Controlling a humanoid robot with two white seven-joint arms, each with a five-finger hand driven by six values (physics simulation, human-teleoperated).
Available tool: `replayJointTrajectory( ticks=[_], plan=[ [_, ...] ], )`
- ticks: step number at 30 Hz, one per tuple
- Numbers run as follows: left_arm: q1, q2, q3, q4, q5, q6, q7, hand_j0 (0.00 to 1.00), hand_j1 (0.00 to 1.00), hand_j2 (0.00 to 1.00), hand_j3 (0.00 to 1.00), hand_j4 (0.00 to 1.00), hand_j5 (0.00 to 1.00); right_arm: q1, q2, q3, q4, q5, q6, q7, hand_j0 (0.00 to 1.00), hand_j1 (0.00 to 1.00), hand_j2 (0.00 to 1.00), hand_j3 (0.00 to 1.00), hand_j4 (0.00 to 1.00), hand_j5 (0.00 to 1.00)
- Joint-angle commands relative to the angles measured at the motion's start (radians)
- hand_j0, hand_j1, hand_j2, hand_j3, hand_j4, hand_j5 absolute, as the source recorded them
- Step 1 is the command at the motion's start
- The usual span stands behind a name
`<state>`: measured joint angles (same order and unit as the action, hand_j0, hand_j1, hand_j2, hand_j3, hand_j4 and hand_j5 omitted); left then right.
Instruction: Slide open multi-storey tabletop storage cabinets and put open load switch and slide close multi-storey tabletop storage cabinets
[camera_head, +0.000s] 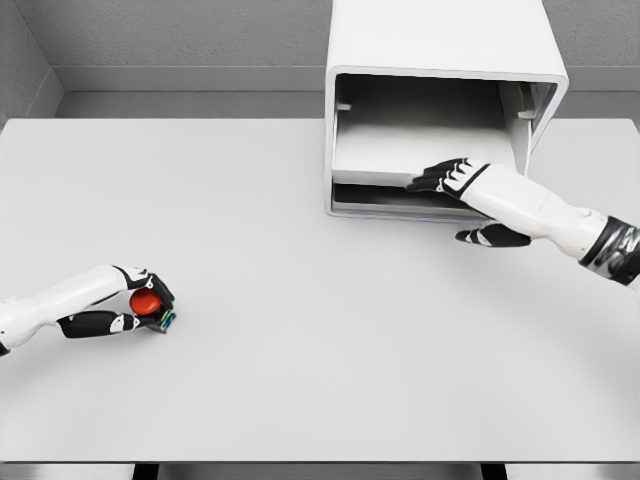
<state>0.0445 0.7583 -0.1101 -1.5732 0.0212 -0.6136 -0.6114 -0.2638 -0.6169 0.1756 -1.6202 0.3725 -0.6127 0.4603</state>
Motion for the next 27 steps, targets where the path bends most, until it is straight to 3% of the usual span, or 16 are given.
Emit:
replayJointTrajectory(
  ticks=[1, 14, 23, 27],
  plan=[
    [0.000, 0.001, 0.003, -0.002, 0.009, 0.003, 0.001, 0.45, 0.45, 0.45, 0.45, 0.45, 0.45, 0.002, -0.003, -0.002, -0.015, -0.009, 0.002, 0.000, 0.90, 0.90, 0.90, 0.90, 0.90, 0.90],
    [-0.005, 0.003, 0.010, -0.018, 0.008, 0.003, 0.001, 0.44, 0.44, 0.44, 0.44, 0.44, 0.44, 0.038, -0.012, -0.011, -0.066, -0.014, 0.002, 0.000, 0.91, 0.91, 0.91, 0.91, 0.91, 0.91],
    [-0.003, 0.003, 0.020, -0.027, 0.008, 0.003, 0.001, 0.43, 0.43, 0.43, 0.43, 0.43, 0.43, 0.071, -0.020, -0.056, -0.090, -0.015, 0.002, 0.001, 0.92, 0.92, 0.92, 0.92, 0.92, 0.92],
    [-0.005, 0.003, 0.020, -0.028, 0.008, 0.003, 0.001, 0.43, 0.43, 0.43, 0.43, 0.43, 0.43, 0.098, -0.020, -0.116, -0.124, -0.018, 0.002, 0.004, 0.93, 0.93, 0.93, 0.93, 0.93, 0.93]
  ],
)
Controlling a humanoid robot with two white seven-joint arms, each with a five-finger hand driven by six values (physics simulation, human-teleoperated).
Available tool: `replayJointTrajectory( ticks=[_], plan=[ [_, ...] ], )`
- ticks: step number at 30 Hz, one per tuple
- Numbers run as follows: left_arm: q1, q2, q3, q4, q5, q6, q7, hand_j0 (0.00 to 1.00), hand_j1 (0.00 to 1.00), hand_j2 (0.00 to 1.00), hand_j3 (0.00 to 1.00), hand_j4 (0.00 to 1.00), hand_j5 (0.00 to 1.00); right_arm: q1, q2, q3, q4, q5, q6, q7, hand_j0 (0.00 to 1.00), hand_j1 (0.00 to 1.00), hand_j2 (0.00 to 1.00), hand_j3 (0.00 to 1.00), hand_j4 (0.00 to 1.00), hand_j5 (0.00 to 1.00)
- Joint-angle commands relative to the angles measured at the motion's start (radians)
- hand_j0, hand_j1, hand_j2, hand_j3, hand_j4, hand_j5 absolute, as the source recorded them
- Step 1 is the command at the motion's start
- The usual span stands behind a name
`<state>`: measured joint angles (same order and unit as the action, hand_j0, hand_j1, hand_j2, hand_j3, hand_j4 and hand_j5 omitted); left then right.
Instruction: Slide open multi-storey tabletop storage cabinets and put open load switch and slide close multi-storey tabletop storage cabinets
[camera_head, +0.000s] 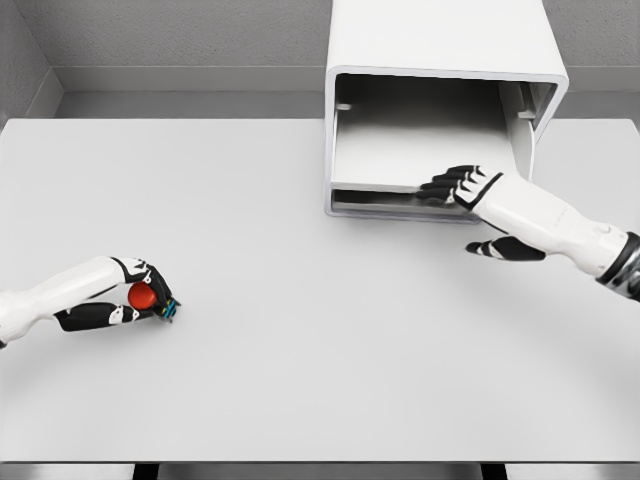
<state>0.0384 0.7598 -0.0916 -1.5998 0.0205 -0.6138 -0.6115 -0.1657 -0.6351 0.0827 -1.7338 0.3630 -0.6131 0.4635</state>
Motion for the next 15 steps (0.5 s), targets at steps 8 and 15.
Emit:
replayJointTrajectory(
  ticks=[8, 15],
  plan=[
    [0.000, 0.001, 0.019, -0.020, 0.009, 0.003, 0.001, 0.43, 0.43, 0.43, 0.43, 0.43, 0.43, 0.029, -0.002, -0.089, -0.023, -0.027, 0.002, 0.003, 0.93, 0.93, 0.93, 0.93, 0.93, 0.93],
    [-0.003, 0.001, 0.035, -0.072, 0.007, 0.003, 0.001, 0.43, 0.43, 0.43, 0.43, 0.43, 0.43, 0.060, 0.002, -0.150, -0.023, -0.042, 0.002, 0.050, 0.83, 0.83, 0.83, 0.83, 0.83, 0.83]
  ],
)
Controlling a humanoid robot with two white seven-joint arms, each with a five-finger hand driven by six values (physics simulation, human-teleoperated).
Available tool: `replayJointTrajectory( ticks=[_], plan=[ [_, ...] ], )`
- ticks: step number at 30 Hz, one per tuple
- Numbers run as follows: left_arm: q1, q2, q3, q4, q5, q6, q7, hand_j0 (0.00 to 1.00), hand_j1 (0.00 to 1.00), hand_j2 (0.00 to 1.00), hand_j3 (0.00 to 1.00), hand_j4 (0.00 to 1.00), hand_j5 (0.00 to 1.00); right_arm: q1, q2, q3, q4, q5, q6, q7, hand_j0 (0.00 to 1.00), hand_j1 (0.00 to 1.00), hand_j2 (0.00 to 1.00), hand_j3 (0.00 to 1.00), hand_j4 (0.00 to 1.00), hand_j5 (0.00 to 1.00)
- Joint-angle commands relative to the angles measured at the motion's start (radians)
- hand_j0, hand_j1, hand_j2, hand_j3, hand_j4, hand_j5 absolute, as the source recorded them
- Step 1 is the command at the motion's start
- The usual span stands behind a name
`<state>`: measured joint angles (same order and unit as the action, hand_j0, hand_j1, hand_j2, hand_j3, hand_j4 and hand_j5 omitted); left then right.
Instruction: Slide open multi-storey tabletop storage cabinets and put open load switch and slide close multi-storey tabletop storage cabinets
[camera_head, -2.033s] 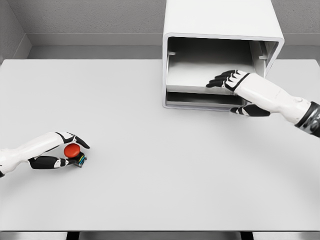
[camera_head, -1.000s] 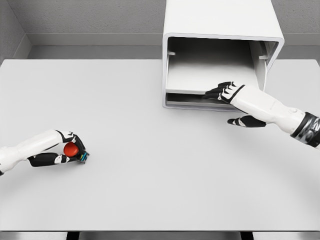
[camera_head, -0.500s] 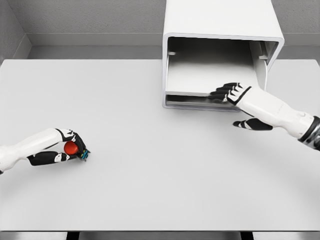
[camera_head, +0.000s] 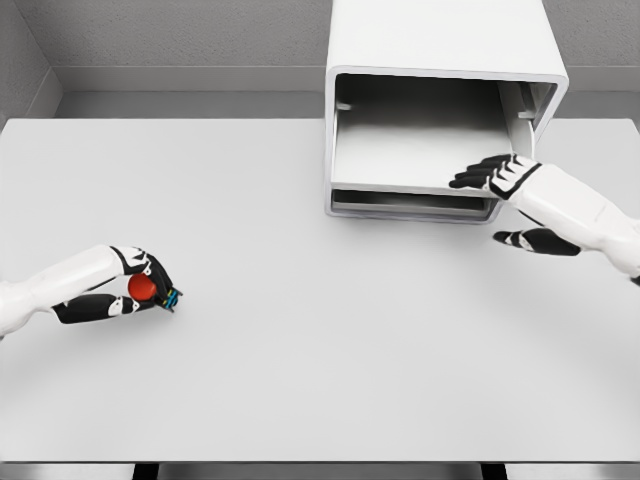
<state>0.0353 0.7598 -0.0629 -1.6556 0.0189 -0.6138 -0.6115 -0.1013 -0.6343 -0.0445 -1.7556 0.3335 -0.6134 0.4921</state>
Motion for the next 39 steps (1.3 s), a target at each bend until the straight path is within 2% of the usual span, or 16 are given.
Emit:
replayJointTrajectory(
  ticks=[1, 3, 6, 10, 13, 17, 22, 24, 39],
  plan=[
    [0.000, 0.001, 0.011, -0.018, 0.009, 0.003, 0.001, 0.43, 0.43, 0.43, 0.43, 0.43, 0.43, 0.000, 0.001, -0.025, -0.001, -0.022, 0.003, 0.023, 0.83, 0.83, 0.83, 0.83, 0.83, 0.83],
    [-0.011, 0.003, 0.011, -0.039, 0.009, 0.003, 0.001, 0.43, 0.43, 0.43, 0.43, 0.43, 0.43, 0.008, -0.002, -0.026, -0.001, -0.027, 0.003, 0.042, 0.82, 0.82, 0.82, 0.82, 0.82, 0.82],
    [-0.020, 0.004, 0.009, -0.058, 0.007, 0.003, 0.001, 0.43, 0.43, 0.43, 0.43, 0.43, 0.43, 0.028, -0.002, -0.072, 0.001, -0.077, 0.003, 0.119, 0.76, 0.76, 0.76, 0.76, 0.76, 0.76],
    [-0.040, 0.001, 0.003, -0.069, 0.006, 0.003, 0.001, 0.43, 0.43, 0.43, 0.43, 0.43, 0.43, 0.063, -0.016, -0.115, 0.001, -0.132, 0.003, 0.119, 0.75, 0.75, 0.75, 0.75, 0.75, 0.75],
    [-0.064, 0.001, 0.000, -0.079, 0.006, 0.003, 0.001, 0.43, 0.43, 0.43, 0.43, 0.43, 0.43, 0.091, -0.018, -0.147, -0.001, -0.134, 0.003, 0.119, 0.75, 0.75, 0.75, 0.75, 0.75, 0.75],
    [-0.097, -0.016, -0.003, -0.079, 0.006, 0.003, 0.001, 0.43, 0.43, 0.43, 0.43, 0.43, 0.43, 0.117, -0.019, -0.153, 0.001, -0.129, 0.003, 0.119, 0.76, 0.76, 0.76, 0.76, 0.76, 0.76],
    [-0.107, -0.020, -0.003, -0.098, 0.007, 0.003, 0.001, 0.43, 0.43, 0.43, 0.43, 0.43, 0.43, 0.137, -0.031, -0.155, 0.002, -0.125, 0.003, 0.119, 0.77, 0.77, 0.77, 0.77, 0.77, 0.77],
    [-0.126, -0.056, -0.003, -0.102, 0.004, 0.003, 0.001, 0.43, 0.43, 0.43, 0.43, 0.43, 0.43, 0.138, -0.033, -0.155, 0.004, -0.125, 0.003, 0.119, 0.78, 0.78, 0.78, 0.78, 0.78, 0.78],
    [-0.187, -0.119, -0.005, -0.133, 0.004, 0.003, 0.001, 0.43, 0.43, 0.43, 0.43, 0.43, 0.43, 0.181, -0.031, -0.155, 0.002, -0.120, 0.003, 0.119, 0.83, 0.83, 0.83, 0.83, 0.83, 0.83]
  ],
)
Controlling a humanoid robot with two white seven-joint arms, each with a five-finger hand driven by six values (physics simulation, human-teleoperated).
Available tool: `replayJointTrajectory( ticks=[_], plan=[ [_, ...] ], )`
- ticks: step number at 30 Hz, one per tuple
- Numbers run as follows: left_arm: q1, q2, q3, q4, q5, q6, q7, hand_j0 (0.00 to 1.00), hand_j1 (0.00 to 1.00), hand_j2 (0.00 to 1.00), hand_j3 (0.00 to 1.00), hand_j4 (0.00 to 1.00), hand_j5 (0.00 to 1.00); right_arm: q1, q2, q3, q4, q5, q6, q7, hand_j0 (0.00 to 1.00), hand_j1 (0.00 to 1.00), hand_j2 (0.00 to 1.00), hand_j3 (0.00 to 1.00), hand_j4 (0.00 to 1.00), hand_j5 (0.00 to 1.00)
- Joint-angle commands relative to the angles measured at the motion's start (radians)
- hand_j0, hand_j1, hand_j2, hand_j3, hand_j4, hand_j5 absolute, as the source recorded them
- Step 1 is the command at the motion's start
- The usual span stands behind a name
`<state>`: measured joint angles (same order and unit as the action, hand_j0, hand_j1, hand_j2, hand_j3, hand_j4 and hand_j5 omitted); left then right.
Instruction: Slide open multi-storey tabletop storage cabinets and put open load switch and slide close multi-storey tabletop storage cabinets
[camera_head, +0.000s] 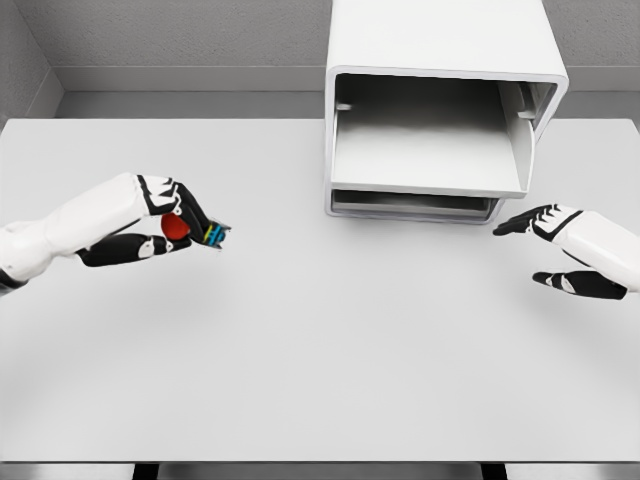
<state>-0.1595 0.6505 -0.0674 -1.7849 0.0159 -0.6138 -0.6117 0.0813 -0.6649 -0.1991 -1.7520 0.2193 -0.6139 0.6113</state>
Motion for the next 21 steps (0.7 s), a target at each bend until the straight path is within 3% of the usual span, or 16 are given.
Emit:
replayJointTrajectory(
  ticks=[1, 8, 11, 17, 21],
  plan=[
    [-0.002, -0.015, 0.000, -0.004, 0.007, 0.003, 0.001, 0.43, 0.43, 0.43, 0.43, 0.43, 0.43, 0.000, -0.001, 0.001, -0.001, -0.005, 0.003, 0.000, 0.85, 0.85, 0.85, 0.85, 0.85, 0.85],
    [-0.055, -0.074, -0.023, -0.007, -0.031, 0.003, 0.001, 0.43, 0.43, 0.43, 0.43, 0.43, 0.43, 0.011, 0.004, 0.007, -0.004, -0.006, 0.003, 0.000, 0.86, 0.86, 0.86, 0.86, 0.86, 0.86],
    [-0.064, -0.101, -0.022, -0.007, -0.036, 0.003, 0.001, 0.43, 0.43, 0.43, 0.43, 0.43, 0.43, 0.012, 0.002, 0.006, -0.004, -0.006, 0.003, 0.000, 0.82, 0.82, 0.82, 0.82, 0.82, 0.82],
    [-0.071, -0.106, -0.025, -0.007, -0.036, 0.003, 0.001, 0.43, 0.43, 0.43, 0.43, 0.43, 0.43, 0.014, -0.001, 0.004, -0.004, -0.008, 0.003, 0.000, 0.64, 0.64, 0.64, 0.64, 0.64, 0.64],
    [-0.083, -0.137, -0.026, -0.007, -0.050, 0.003, 0.001, 0.43, 0.43, 0.43, 0.43, 0.43, 0.43, 0.014, -0.001, 0.004, -0.004, -0.009, 0.003, 0.000, 0.64, 0.64, 0.64, 0.64, 0.64, 0.64]
  ],
)
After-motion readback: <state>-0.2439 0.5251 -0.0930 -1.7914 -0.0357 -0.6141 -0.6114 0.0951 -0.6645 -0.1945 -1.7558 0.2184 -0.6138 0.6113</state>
